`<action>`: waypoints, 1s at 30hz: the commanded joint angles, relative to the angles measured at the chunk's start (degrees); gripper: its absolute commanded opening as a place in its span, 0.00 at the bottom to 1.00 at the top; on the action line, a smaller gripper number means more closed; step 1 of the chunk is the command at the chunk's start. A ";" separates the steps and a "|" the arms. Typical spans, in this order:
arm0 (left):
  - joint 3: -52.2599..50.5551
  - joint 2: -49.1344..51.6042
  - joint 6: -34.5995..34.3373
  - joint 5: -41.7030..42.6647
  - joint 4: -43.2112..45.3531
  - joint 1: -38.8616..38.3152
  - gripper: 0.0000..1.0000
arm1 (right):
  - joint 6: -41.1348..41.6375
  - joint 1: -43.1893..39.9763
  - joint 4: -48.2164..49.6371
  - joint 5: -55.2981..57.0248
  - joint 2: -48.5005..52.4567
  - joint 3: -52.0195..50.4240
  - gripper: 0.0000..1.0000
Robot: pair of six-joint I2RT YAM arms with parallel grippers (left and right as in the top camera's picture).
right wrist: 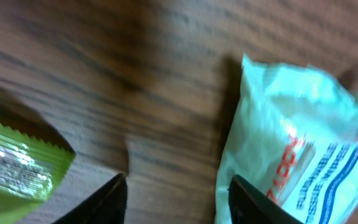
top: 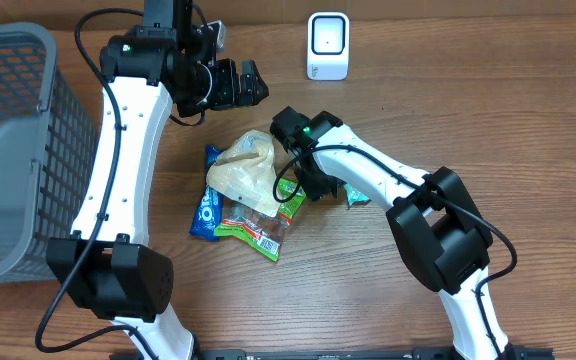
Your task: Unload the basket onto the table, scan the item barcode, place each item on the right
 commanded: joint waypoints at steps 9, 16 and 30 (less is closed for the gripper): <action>1.07 0.09 0.48 -0.42 0.07 -0.26 1.00 | -5.20 -0.35 2.51 12.72 0.22 -0.55 0.43; 1.07 0.09 0.50 -0.42 0.07 -0.26 1.00 | -5.22 -2.51 2.40 15.13 0.22 -0.55 0.43; 1.07 0.09 0.48 -0.42 0.07 -0.26 1.00 | 3.06 -4.24 -0.02 5.97 -1.22 2.54 0.41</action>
